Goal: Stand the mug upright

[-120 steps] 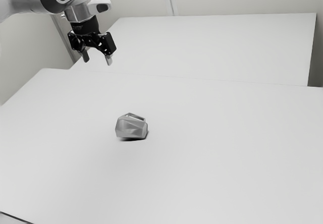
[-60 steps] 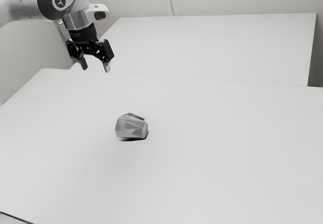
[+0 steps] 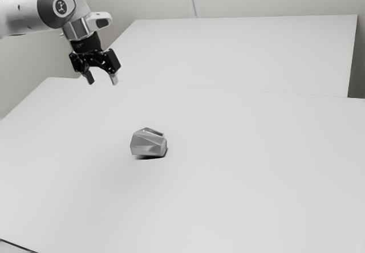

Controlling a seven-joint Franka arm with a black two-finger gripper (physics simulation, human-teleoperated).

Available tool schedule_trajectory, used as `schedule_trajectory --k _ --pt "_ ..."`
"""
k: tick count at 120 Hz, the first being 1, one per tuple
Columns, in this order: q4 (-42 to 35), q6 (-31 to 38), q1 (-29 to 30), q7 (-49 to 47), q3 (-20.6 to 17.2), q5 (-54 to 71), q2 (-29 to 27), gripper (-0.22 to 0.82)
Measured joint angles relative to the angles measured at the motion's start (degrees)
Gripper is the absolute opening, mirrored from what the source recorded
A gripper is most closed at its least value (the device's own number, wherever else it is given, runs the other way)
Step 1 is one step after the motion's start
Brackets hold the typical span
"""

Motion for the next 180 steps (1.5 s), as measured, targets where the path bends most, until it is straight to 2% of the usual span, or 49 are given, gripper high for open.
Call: schedule_trajectory --k 27,64,115,180 --pt "1.0 0.3 6.9 2.6 0.1 -3.5 3.8 0.6" --pt "-3.1 3.4 9.9 8.4 0.1 -11.3 6.8 0.6" --pt "-13.6 12.9 10.7 16.8 -0.1 -20.5 9.4 0.6" --pt "-18.0 20.3 10.8 26.1 -0.2 -33.0 14.0 0.6"
